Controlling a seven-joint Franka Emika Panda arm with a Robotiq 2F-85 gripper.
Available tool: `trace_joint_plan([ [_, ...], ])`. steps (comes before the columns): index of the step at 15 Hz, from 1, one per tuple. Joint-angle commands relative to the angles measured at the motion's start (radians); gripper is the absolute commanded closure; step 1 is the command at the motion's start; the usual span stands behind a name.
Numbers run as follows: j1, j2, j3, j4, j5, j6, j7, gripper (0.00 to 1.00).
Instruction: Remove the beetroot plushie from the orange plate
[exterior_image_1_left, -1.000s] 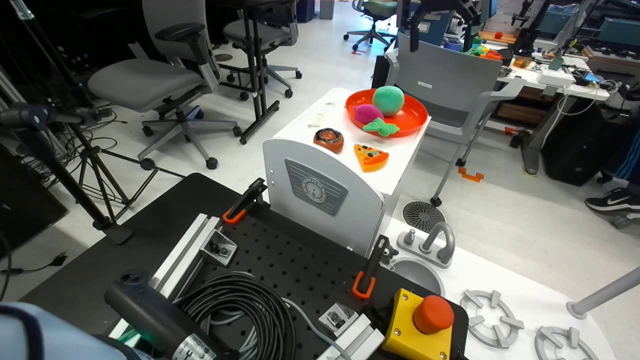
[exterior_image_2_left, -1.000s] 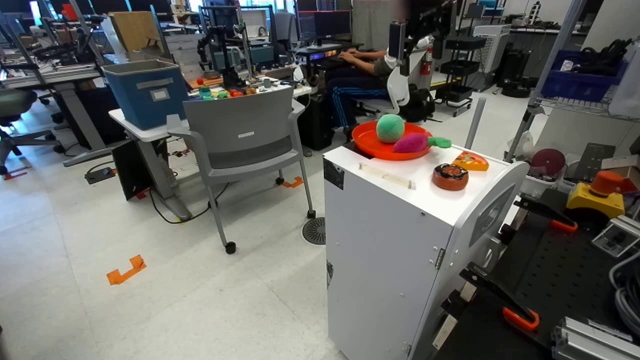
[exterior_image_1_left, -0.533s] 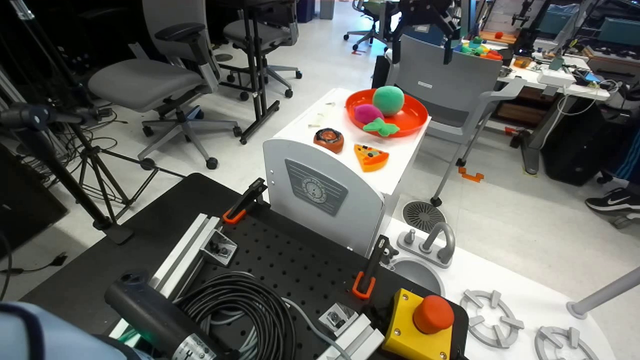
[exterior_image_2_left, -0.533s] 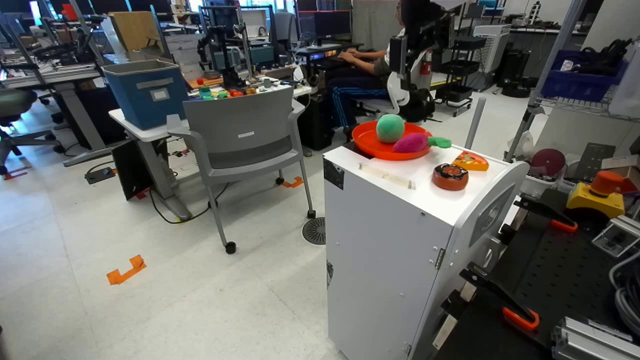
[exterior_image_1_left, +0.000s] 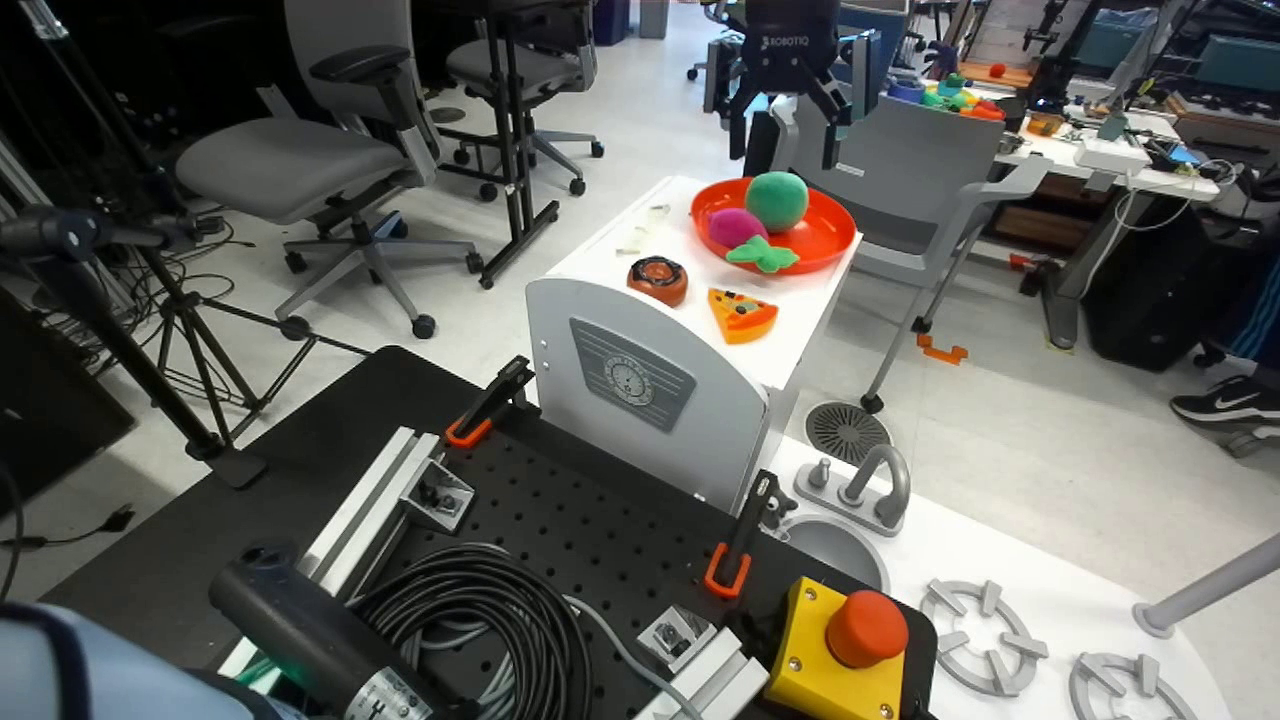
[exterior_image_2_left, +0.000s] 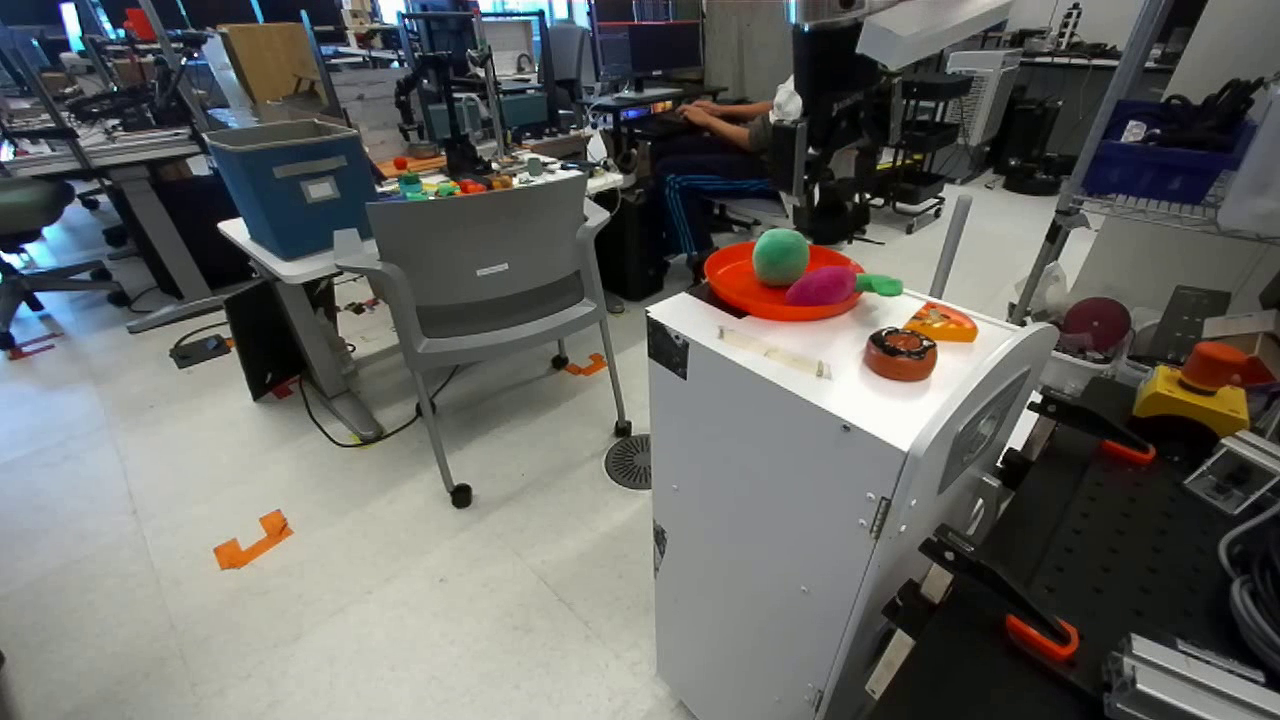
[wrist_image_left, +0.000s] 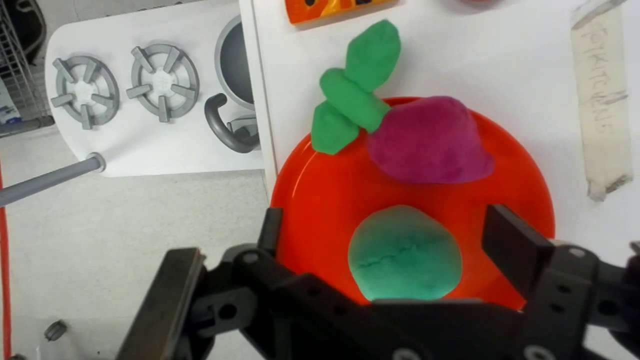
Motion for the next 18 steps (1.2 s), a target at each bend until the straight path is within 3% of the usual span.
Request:
trace_joint_plan([
  [1,-0.02,-0.022,0.005,-0.051,0.068,0.06,-0.045,0.0],
  [7,-0.015,-0.01,0.007,-0.044,0.112,0.034,-0.063,0.0],
  [11,0.0,0.014,0.005,-0.015,0.14,-0.025,0.036,0.0],
  [18,0.002,0.03,0.0,-0.014,0.168,-0.043,0.093,0.0],
])
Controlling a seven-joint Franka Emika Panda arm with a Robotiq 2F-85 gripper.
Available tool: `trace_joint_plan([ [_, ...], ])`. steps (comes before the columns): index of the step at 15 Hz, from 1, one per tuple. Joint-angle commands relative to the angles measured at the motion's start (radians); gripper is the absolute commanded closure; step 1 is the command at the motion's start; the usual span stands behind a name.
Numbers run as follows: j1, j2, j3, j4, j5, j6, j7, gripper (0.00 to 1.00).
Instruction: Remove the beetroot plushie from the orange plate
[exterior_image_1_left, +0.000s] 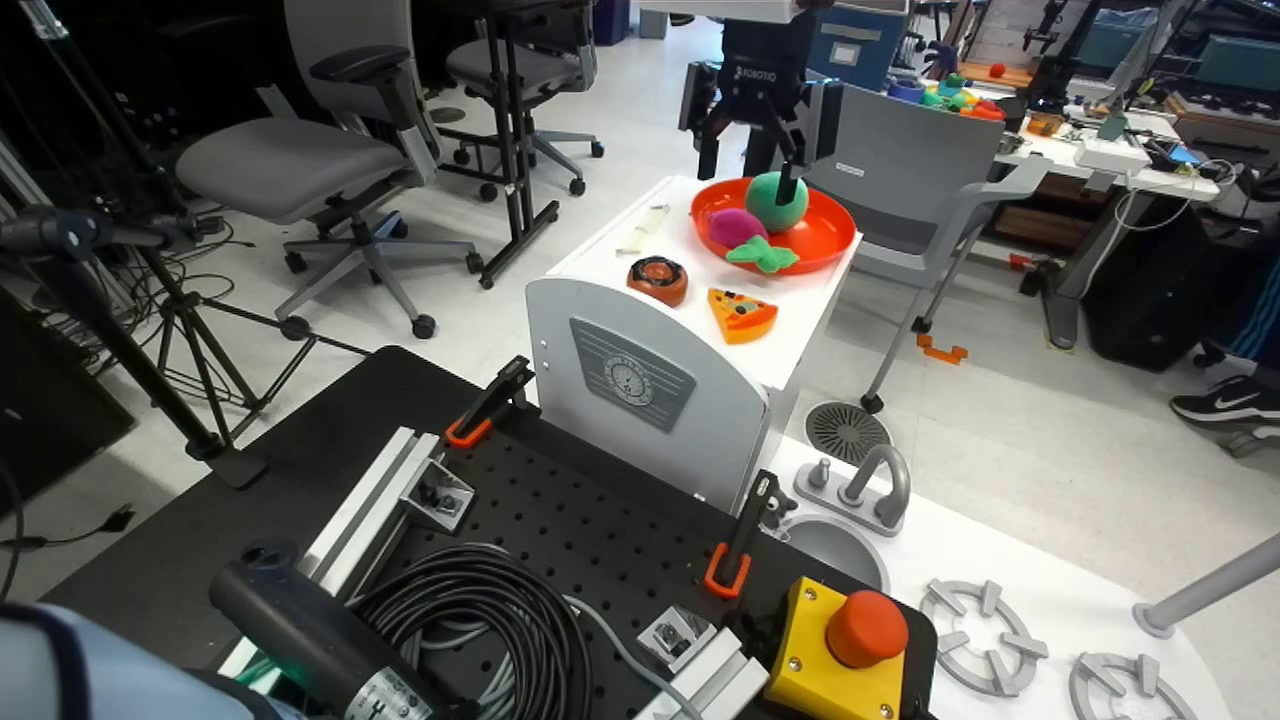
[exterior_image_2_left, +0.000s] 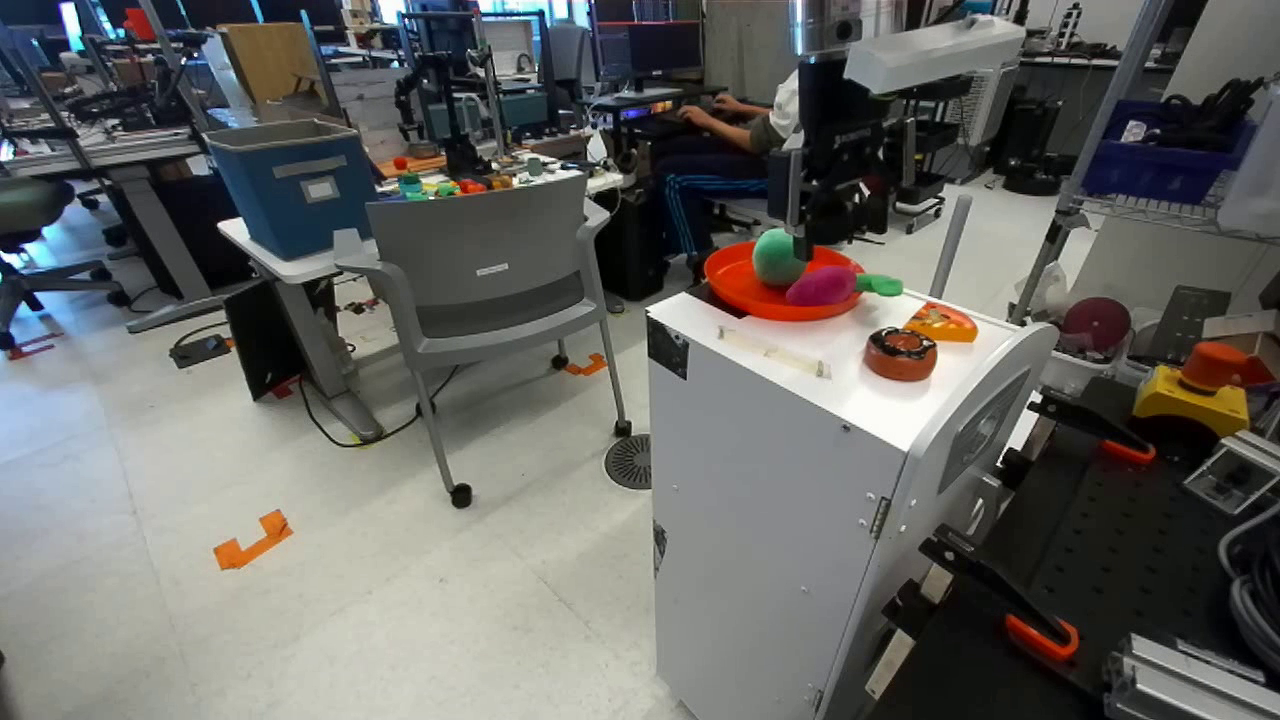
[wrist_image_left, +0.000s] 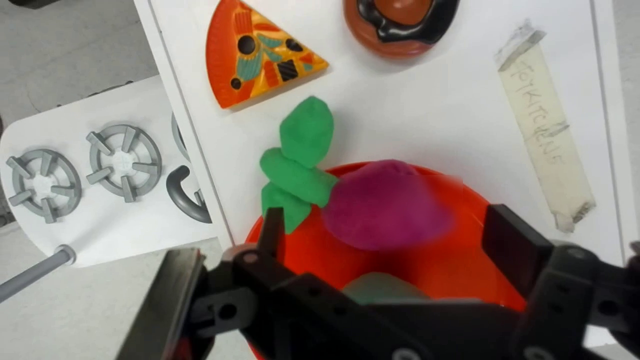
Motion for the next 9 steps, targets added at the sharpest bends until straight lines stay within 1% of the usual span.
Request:
trace_joint_plan([
  [1,0.0,0.021,-0.006,0.019,0.027,-0.02,0.021,0.0],
  [9,0.003,0.085,-0.011,0.066,0.024,-0.074,0.03,0.0],
])
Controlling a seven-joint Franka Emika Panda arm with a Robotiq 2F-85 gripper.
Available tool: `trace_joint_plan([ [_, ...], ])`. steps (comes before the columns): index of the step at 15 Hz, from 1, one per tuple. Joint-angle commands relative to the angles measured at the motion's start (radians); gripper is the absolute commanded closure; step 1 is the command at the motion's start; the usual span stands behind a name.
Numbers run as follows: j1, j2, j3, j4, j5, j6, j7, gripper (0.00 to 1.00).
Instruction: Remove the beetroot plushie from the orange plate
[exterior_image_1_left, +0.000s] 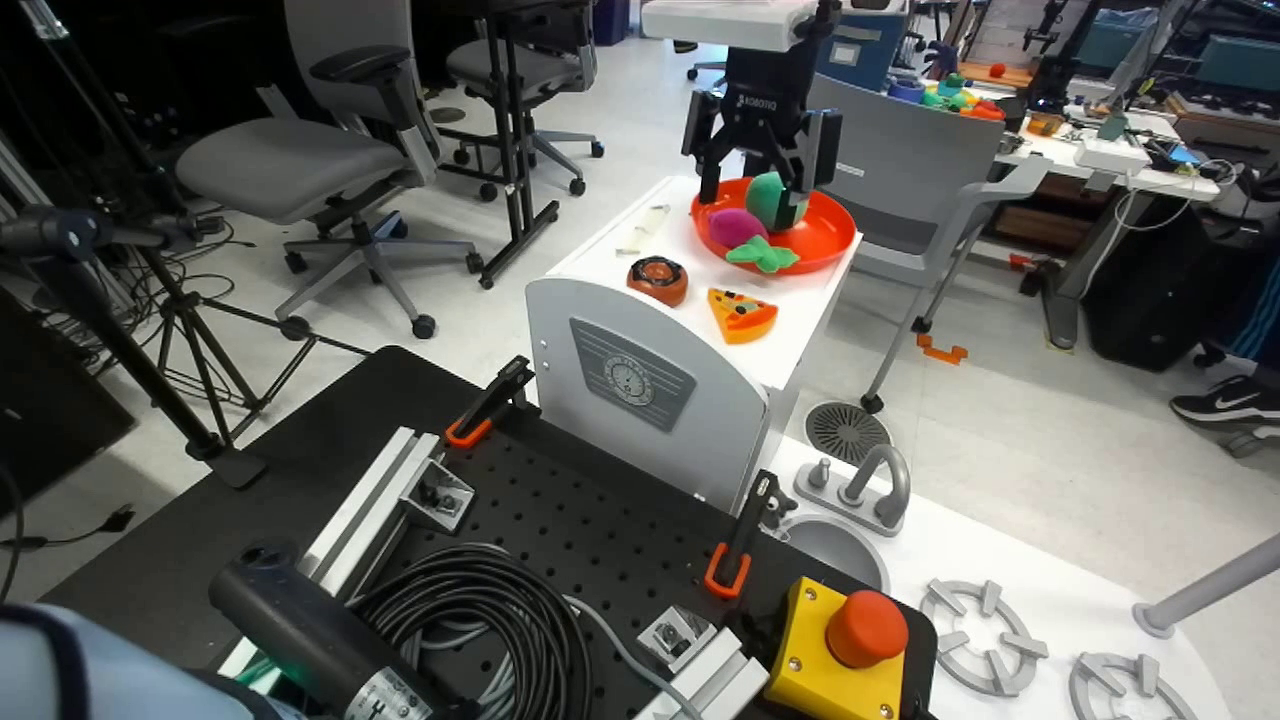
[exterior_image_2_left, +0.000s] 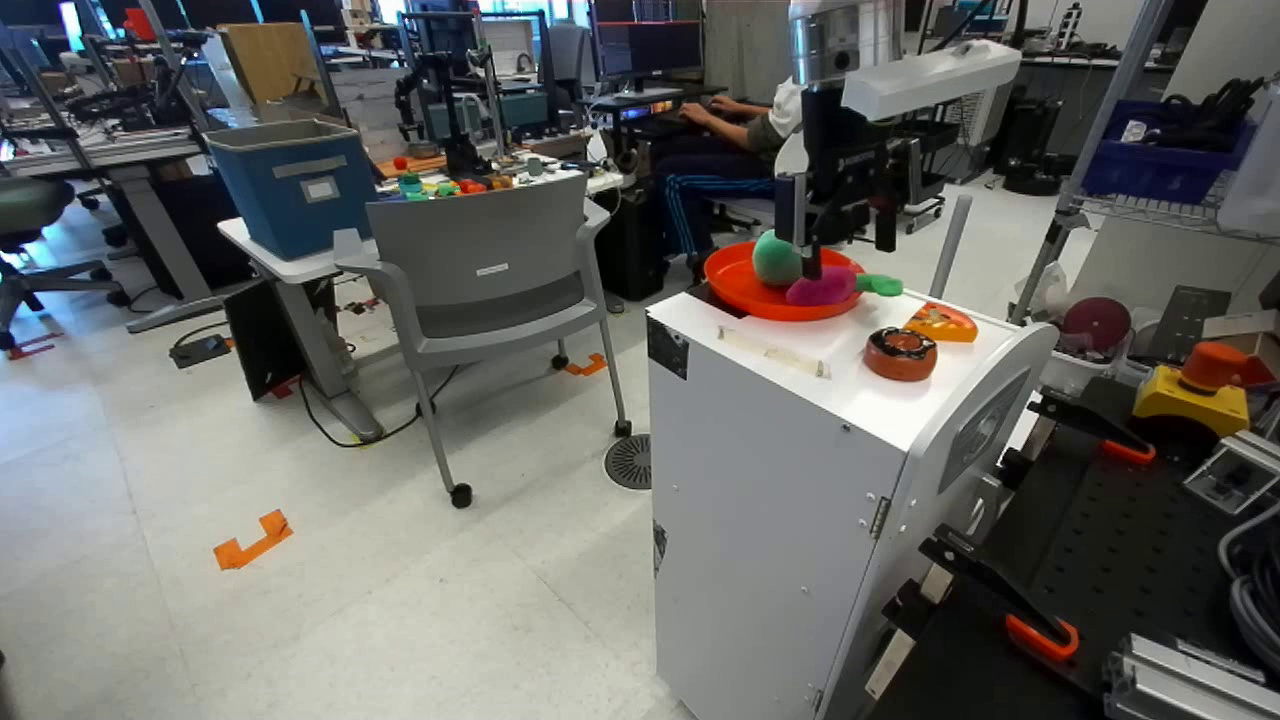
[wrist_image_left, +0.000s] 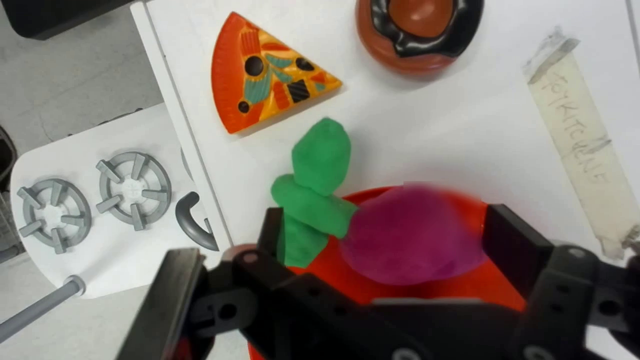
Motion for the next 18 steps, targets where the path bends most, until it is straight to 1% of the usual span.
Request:
trace_joint_plan([
  [1,0.01,0.047,-0.003,0.057,0.018,-0.057,0.009,0.0],
  [9,0.009,0.075,-0.009,0.103,0.024,-0.087,0.02,0.0],
  [18,0.031,0.097,-0.022,0.144,-0.004,-0.067,0.115,0.0],
])
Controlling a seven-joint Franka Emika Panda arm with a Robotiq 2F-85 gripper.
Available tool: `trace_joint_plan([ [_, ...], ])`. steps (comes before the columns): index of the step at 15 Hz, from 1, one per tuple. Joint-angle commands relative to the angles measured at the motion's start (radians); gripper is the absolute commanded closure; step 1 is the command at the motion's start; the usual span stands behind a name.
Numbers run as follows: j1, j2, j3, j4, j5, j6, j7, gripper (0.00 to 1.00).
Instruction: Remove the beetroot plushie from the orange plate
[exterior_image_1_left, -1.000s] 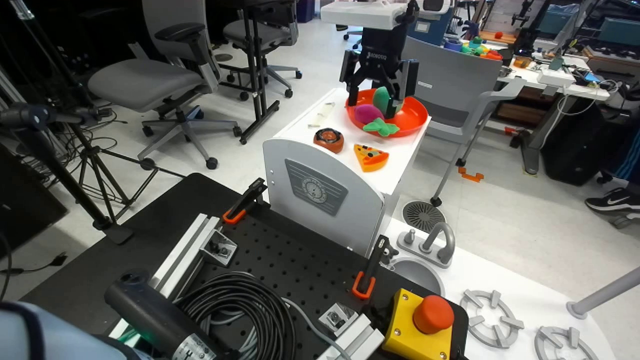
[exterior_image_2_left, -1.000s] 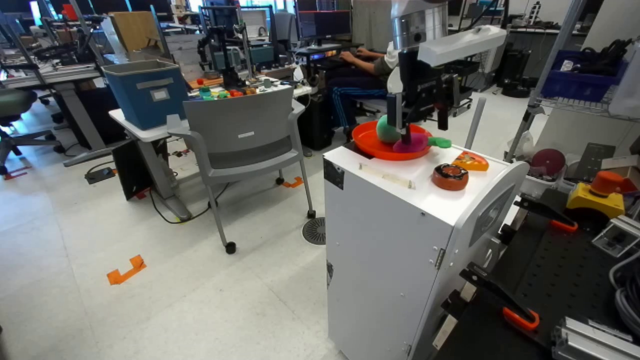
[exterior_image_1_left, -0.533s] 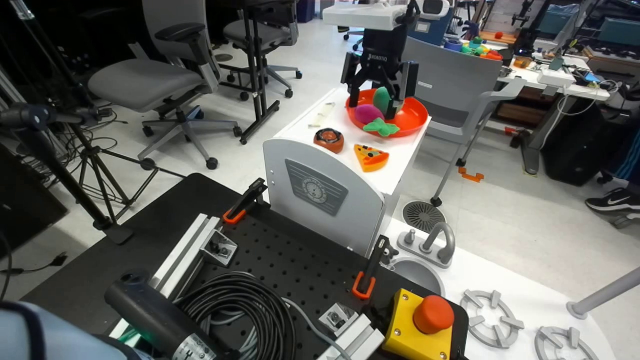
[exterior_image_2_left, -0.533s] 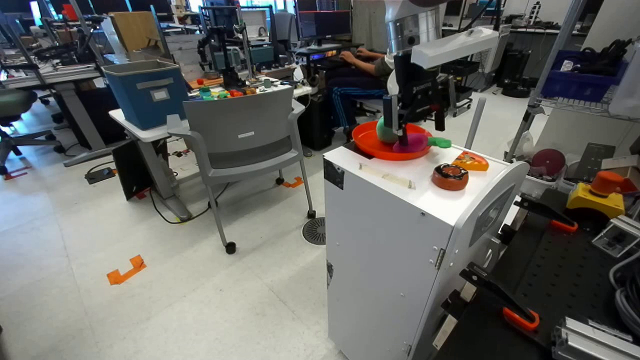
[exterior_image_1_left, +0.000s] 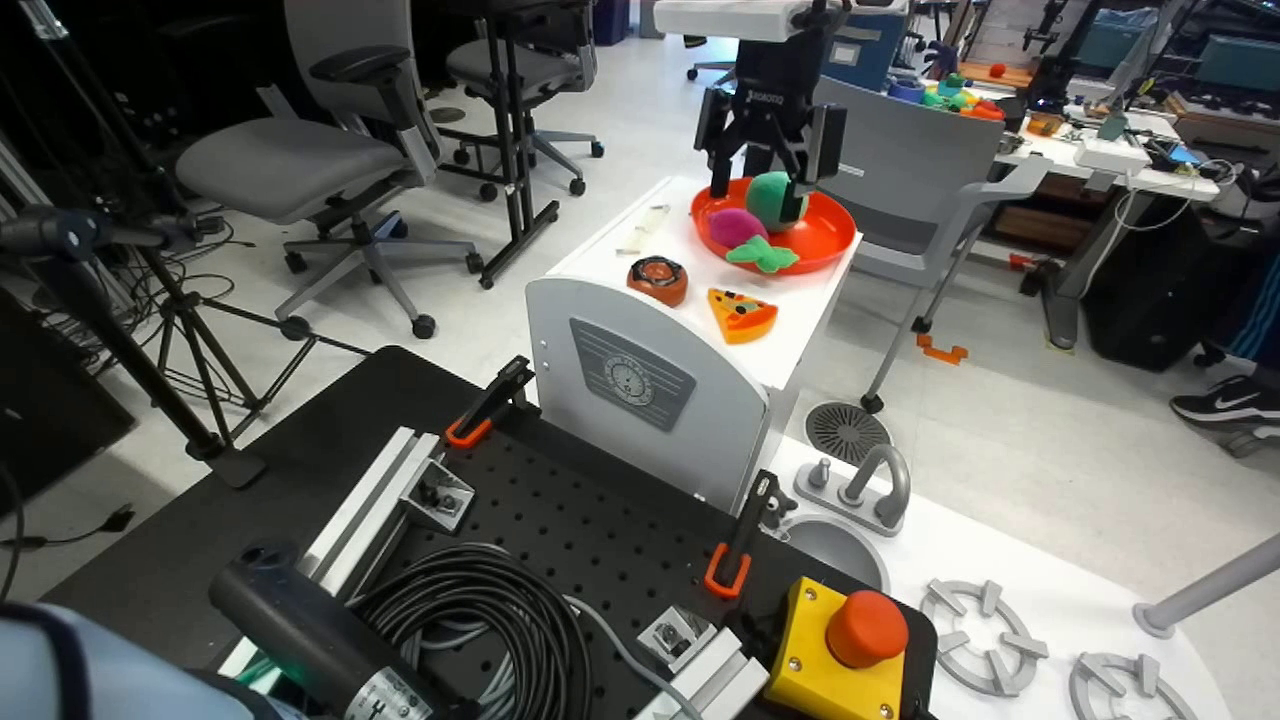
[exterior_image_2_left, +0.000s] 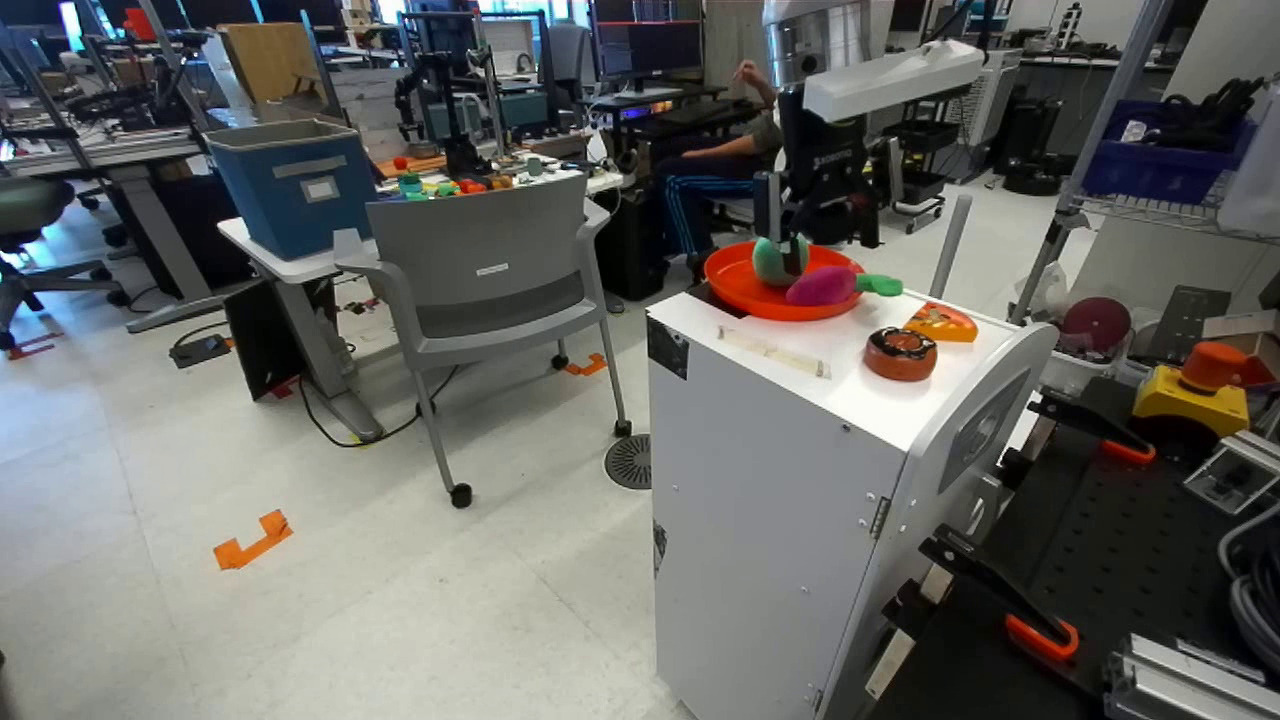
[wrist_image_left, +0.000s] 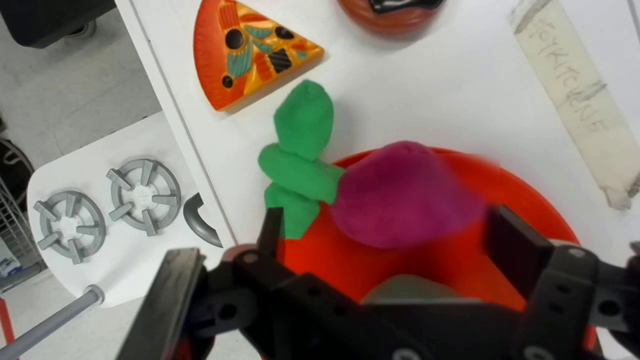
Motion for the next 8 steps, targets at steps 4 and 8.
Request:
trace_joint_plan([
  [4,0.033,0.035,-0.015,0.041,0.008,-0.005,0.073,0.0],
  [8,0.032,0.037,-0.012,0.039,0.011,0.008,0.065,0.0],
])
